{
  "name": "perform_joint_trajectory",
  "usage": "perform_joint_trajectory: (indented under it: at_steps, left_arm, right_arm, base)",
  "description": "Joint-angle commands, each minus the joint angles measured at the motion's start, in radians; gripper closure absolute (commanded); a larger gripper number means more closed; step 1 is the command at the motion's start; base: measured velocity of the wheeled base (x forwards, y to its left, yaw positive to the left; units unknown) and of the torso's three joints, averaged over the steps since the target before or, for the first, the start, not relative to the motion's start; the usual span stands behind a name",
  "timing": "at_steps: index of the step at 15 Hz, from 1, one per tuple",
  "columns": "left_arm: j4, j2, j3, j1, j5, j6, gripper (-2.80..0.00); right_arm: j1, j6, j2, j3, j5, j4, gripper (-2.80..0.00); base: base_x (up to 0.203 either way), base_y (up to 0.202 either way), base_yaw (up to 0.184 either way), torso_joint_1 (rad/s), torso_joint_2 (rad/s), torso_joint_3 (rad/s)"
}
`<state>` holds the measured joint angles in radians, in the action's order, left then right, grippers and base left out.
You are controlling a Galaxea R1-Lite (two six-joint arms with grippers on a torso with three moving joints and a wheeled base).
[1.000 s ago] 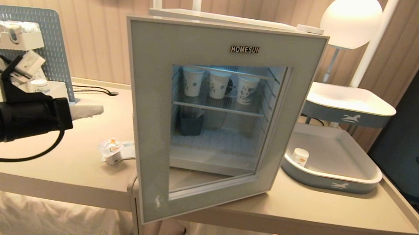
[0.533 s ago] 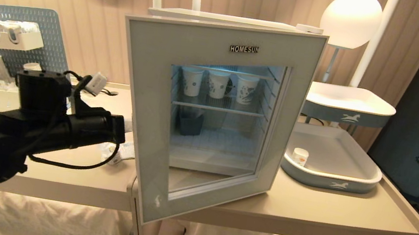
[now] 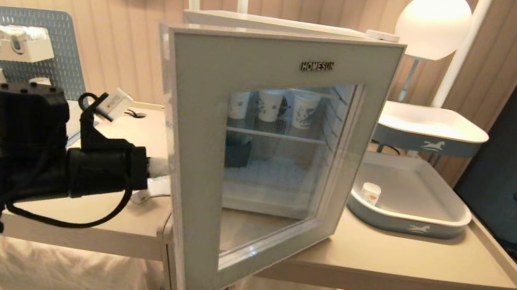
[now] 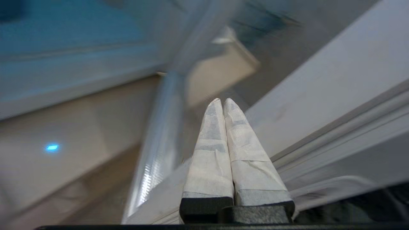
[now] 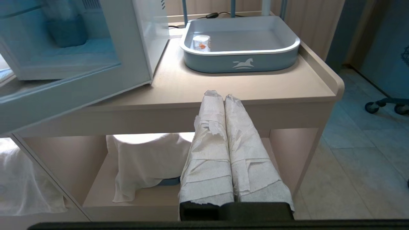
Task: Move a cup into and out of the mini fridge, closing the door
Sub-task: Open the freezer door
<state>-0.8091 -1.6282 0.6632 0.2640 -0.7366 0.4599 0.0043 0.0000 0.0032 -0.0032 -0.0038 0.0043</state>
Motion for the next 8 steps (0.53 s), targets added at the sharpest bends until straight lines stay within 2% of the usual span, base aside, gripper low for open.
perform_joint_trajectory:
  at_steps: [1,4,5,6,7,8]
  left_arm:
    - [-0.002,0.116,-0.027,0.130,-0.018,0.048,0.00]
    - [0.044,0.183,-0.048,0.379,-0.021,0.070,0.00]
    - [0.075,0.210,-0.050,0.433,-0.020,0.070,0.00]
    - [0.096,0.223,-0.048,0.447,-0.015,0.067,0.00]
    - [0.100,0.225,-0.041,0.423,0.001,0.066,0.00]
    - [0.113,0.234,-0.027,0.367,0.041,0.063,0.00]
  right_arm:
    - [0.000,0.000,0.001,0.000,0.001,0.000,0.00]
    - [0.000,0.000,0.001,0.000,0.000,0.000,0.00]
    - [0.000,0.000,0.001,0.000,0.000,0.000,0.00]
    - [0.000,0.001,0.001,0.000,-0.001,0.000,0.00]
    - [0.000,0.000,0.001,0.000,-0.001,0.000,0.00]
    - [0.000,0.000,0.001,0.000,0.001,0.000,0.00]
  base:
    - [0.000,0.000,0.000,0.000,0.00,0.000]
    - [0.000,0.000,0.000,0.000,0.00,0.000]
    - [0.000,0.000,0.000,0.000,0.00,0.000]
    - [0.000,0.000,0.000,0.000,0.00,0.000]
    - [0.000,0.000,0.000,0.000,0.00,0.000]
    - [0.000,0.000,0.000,0.000,0.00,0.000]
